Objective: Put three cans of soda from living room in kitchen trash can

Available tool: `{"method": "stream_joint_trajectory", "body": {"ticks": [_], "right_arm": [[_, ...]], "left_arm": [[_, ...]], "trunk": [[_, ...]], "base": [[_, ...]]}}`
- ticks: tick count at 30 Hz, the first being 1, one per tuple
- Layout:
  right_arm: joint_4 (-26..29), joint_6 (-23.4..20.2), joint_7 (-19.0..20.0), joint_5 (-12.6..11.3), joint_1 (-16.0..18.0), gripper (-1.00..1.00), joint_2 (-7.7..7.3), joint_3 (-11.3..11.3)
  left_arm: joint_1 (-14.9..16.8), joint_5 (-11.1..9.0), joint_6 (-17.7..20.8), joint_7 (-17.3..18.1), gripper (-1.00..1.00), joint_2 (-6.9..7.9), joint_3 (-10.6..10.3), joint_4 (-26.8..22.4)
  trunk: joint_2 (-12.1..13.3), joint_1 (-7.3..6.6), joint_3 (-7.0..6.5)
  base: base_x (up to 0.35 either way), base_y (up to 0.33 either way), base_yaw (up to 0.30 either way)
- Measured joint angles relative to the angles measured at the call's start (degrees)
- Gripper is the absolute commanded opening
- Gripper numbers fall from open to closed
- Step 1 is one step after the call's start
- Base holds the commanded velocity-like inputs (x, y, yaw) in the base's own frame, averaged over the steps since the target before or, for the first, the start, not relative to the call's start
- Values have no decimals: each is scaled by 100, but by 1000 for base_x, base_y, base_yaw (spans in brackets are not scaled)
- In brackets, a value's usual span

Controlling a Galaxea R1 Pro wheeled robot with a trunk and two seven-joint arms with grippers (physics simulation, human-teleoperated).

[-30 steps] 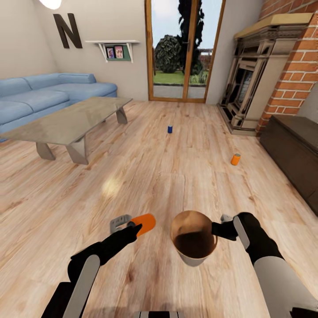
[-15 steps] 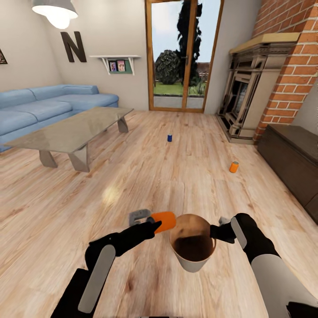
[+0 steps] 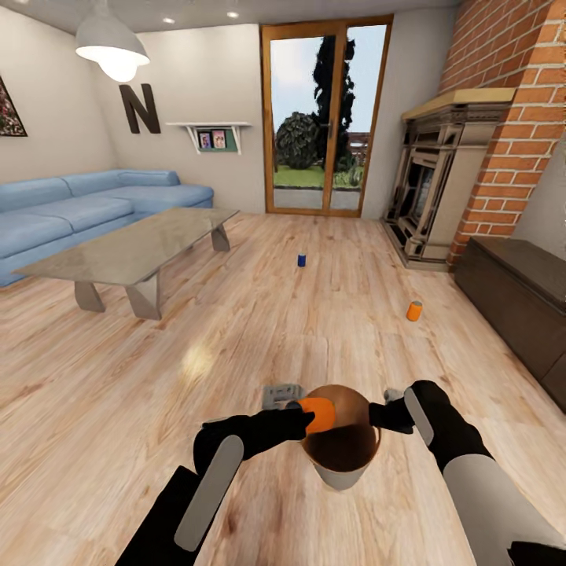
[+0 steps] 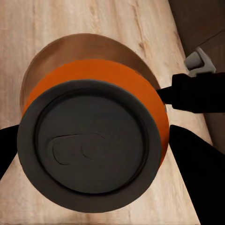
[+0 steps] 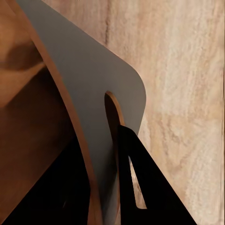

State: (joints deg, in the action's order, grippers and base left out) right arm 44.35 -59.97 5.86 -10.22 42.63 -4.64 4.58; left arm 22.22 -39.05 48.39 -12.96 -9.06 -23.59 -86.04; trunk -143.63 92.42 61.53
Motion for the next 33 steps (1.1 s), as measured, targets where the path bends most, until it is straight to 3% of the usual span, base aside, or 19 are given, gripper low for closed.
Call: {"method": "stream_joint_trajectory", "body": {"ticks": [3, 8, 12, 16, 19, 22, 23, 24, 25, 29, 33], "right_arm": [[77, 1, 3, 11, -22, -100, 2, -417], [117, 1, 4, 26, -50, -100, 142, -603], [126, -2, 22, -130, -89, -100, 212, -815], [132, 2, 29, 51, -104, -100, 238, -961], [139, -1, 46, -74, -109, -100, 235, -992], [135, 1, 47, 2, -121, -100, 231, -1000], [99, 1, 48, 11, -123, -100, 231, -997], [84, 1, 45, 13, -125, -100, 230, -999], [136, 1, 43, 24, -130, -100, 232, -1000], [263, -1, 49, -92, -132, -100, 235, -997], [264, 1, 41, 7, -129, -100, 233, -995]], "left_arm": [[29, 9, 4, -67, -100, -1, -31, 166], [72, 8, 5, -142, -100, 0, -39, 325], [80, 6, 5, -191, -100, 1, -44, 509], [238, 27, -22, -219, -100, 0, -48, 1211], [432, 24, -54, -232, -100, 1, -42, 2008], [504, -205, -176, -177, -100, -3, -44, 2296], [510, -231, -193, -161, 100, -4, -45, 2348], [516, -58, -186, -163, 100, -3, -44, 2416], [522, -6, -207, -148, 100, -3, -49, 2451], [528, -8, -229, -131, 100, -4, -56, 2475], [529, -13, -242, -61, 100, 5, -57, 2429]], "trunk": [[4, -8, -67], [11, -21, -177], [16, -31, -266], [22, -41, -355], [25, -46, -399], [25, -46, -400], [24, -46, -400], [25, -46, -399], [25, -46, -399], [25, -46, -400], [25, -46, -400]], "base": [[0, 0, 0], [0, 0, 0], [0, 0, 0], [0, 0, 0], [0, 0, 0], [0, 0, 0], [0, 0, 0], [0, 0, 0], [0, 0, 0], [0, 0, 0], [0, 0, 0]]}}
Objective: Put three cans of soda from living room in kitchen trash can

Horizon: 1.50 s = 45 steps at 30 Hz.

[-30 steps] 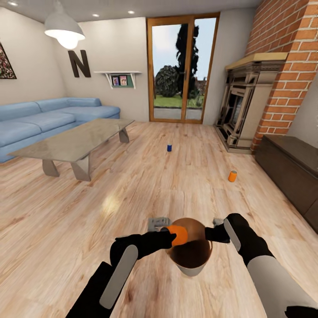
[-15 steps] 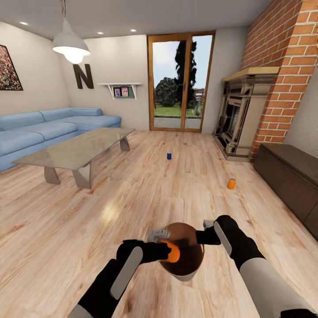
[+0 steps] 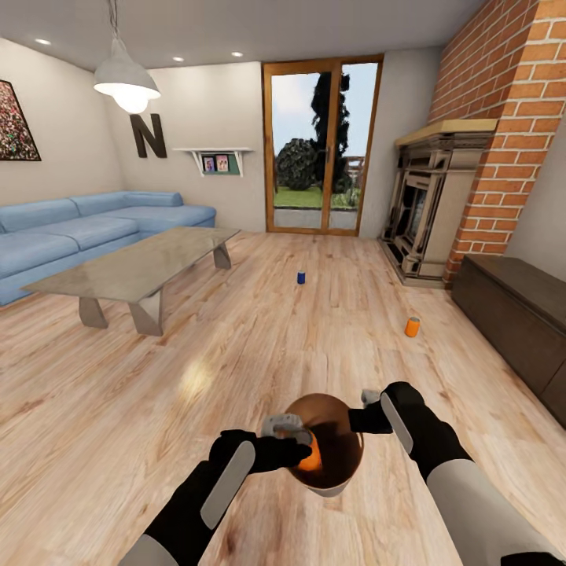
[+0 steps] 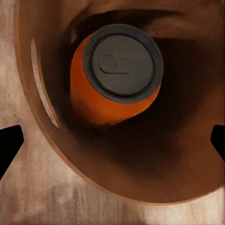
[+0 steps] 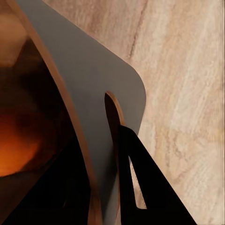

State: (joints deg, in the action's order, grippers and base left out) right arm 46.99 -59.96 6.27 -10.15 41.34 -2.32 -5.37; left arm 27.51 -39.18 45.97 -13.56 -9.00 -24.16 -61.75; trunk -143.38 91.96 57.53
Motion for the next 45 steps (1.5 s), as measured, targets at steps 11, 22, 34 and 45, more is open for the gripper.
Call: {"method": "stream_joint_trajectory", "body": {"ticks": [11, 22, 34, 45], "right_arm": [[1, 0, 2, 2, 8, -100, -22, 39], [6, 0, 5, -37, 33, -100, -167, 104], [-693, 2, -23, 36, 460, -100, -524, 1269], [-707, -4, 32, -251, 424, -100, -782, 1367]], "left_arm": [[-574, 19, -588, 347, 100, 340, 772, -1155], [-925, 44, -1112, 332, 100, 542, 1757, -1100], [-911, 71, -1697, 719, 100, 535, 1875, -268], [-912, 104, -1725, 725, 100, 524, 1848, -234]], "trunk": [[0, 0, 0], [0, 0, 0], [0, 0, 28], [0, 0, 61]], "base": [[11, 18, 0], [197, 271, 0], [281, 246, -207], [335, 49, -272]]}}
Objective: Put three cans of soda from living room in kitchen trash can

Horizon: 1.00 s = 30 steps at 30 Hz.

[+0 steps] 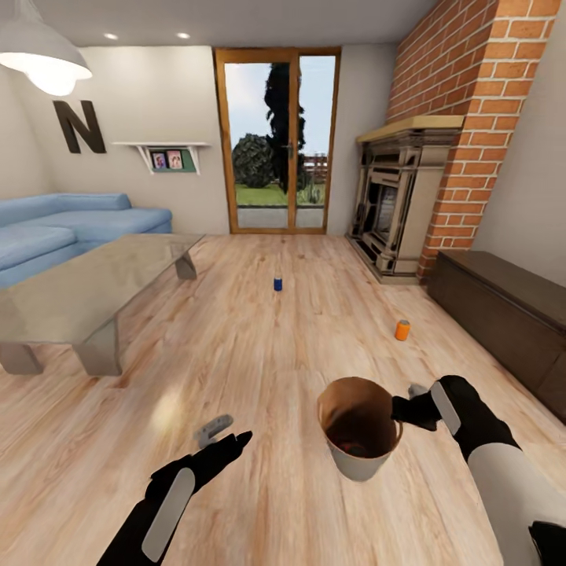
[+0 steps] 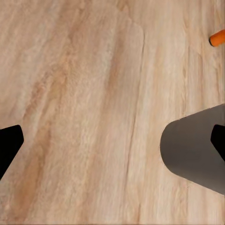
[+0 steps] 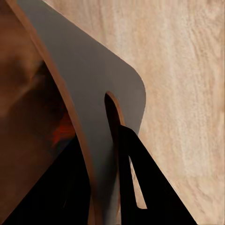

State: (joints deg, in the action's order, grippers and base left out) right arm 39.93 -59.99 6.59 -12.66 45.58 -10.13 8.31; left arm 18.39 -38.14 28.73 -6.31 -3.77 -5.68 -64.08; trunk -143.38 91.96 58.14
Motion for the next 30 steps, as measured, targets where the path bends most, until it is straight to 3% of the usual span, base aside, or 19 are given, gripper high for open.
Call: {"method": "stream_joint_trajectory", "body": {"ticks": [2, 5, 6, 8, 10, 12, 16, 20, 21, 25, 26, 30], "right_arm": [[184, -1, 20, -162, -191, -100, -155, -22], [391, 11, 10, 386, -472, -100, -227, -31], [499, 12, 11, 413, -609, -100, -244, -30], [633, 8, 25, 267, -756, -100, -260, -27], [735, -1, 45, -35, -826, -100, -323, -15], [774, -1, 53, -81, -864, -100, -410, -13], [802, 21, 223, 451, -897, -100, -509, -2], [813, -1, 440, -120, -902, -100, -565, 5], [820, -1, 477, -164, -901, -100, -598, 11], [817, 23, 486, 315, -897, -100, -642, 24], [819, 24, 490, 322, -892, -100, -646, 26], [823, 0, 520, -40, -877, -100, -646, 27]], "left_arm": [[-1, 6, -5, -3, 100, -10, -7, -2], [-2, 73, -6, -8, 100, -18, -9, -7], [-2, 136, -6, -11, 100, -26, -10, -8], [-2, 212, -6, -15, 100, -38, -11, -8], [-2, 250, -7, -17, 100, -46, -12, -4], [-2, 271, -7, -18, 100, -50, -12, -6], [-3, 293, -6, -26, 100, -52, -11, -2], [-1, 297, -8, -27, 100, -54, -13, 15], [-1, 298, -8, -27, 100, -54, -13, 21], [-2, 299, -7, -28, 100, -61, -11, 43], [-2, 299, -7, -28, 100, -66, -11, 61], [0, 299, -7, -28, 100, -70, -18, 95]], "trunk": [[0, 0, 4], [0, 1, 11], [0, 0, 14], [0, 0, 18], [0, 0, 21], [0, 0, 25], [0, 0, 32], [0, 0, 33], [0, 0, 33], [0, 0, 34], [0, 0, 34], [0, 0, 34]], "base": [[347, 0, -276], [347, 0, -278], [347, 0, -278], [347, 0, -279], [347, 0, -279], [347, 0, -276], [347, 0, -143], [347, 0, -35], [347, 0, -12], [347, 0, -4], [347, 0, -1], [347, 0, 0]]}}
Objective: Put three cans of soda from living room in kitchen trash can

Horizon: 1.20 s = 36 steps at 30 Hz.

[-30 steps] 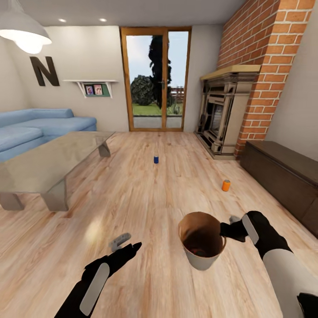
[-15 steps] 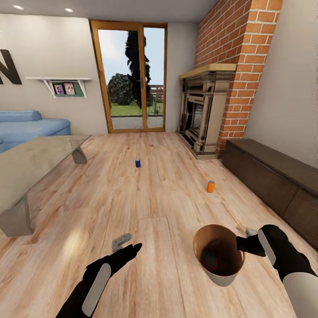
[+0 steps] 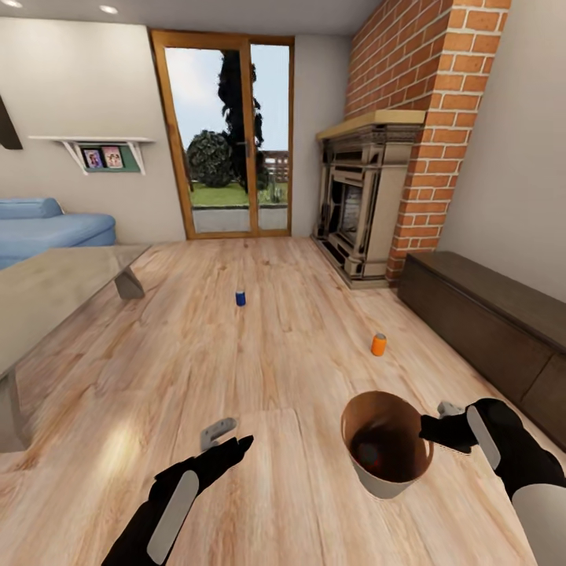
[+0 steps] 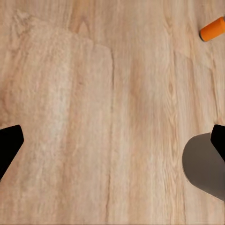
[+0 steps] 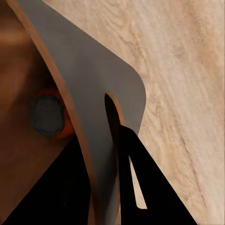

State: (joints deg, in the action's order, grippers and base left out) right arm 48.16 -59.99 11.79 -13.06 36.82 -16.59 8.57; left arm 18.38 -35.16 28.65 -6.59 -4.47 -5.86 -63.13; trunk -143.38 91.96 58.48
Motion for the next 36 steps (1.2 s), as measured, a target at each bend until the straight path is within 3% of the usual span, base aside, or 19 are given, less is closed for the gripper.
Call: {"method": "stream_joint_trajectory", "body": {"ticks": [5, 9, 11, 12, 13, 18, 23, 27, 33, 36], "right_arm": [[-1, 13, -13, 193, 9, -100, -3, 1], [-11, 16, 90, 115, 27, -100, -12, -1], [-47, 11, 272, -114, 26, -100, -96, -1], [-95, -1, 451, -355, 20, -100, -248, -13], [-89, 2, 493, -413, 27, -100, -296, 3], [-130, 39, 604, -125, 16, -100, -431, -9], [-131, 9, 643, -404, 17, -100, -451, -8], [-134, 29, 630, -233, 15, -100, -465, -10], [-133, 15, 642, -349, 15, -100, -466, -14], [-135, 31, 630, -212, 15, -100, -459, -19]], "left_arm": [[5, 0, 0, 0, 100, -1, -3, 46], [7, 0, 0, 0, 100, -1, -3, 67], [11, 0, 0, 0, 100, -1, -1, 100], [17, 0, 1, 0, 100, -1, 1, 124], [19, 0, 0, 0, 100, -2, 1, 131], [24, 2, 1, 0, 100, -1, 0, 155], [25, 6, -1, 0, 100, -2, 1, 160], [25, 4, -2, 0, 100, -1, 0, 165], [25, 3, -1, 0, 100, -6, 0, 175], [36, 7, -6, 0, 100, -9, -16, 248]], "trunk": [[0, 0, 5], [0, 0, 16], [0, 0, 20], [0, 0, 22], [-1, -1, 22], [0, 0, 34], [0, 0, 44], [0, 0, 52], [0, 0, 64], [0, 0, 67]], "base": [[347, 0, -108], [347, 0, -256], [347, 0, -275], [347, 0, -278], [347, 0, -280], [347, 0, -281], [347, 0, -282], [347, 0, -282], [347, 0, -270], [347, 0, -94]]}}
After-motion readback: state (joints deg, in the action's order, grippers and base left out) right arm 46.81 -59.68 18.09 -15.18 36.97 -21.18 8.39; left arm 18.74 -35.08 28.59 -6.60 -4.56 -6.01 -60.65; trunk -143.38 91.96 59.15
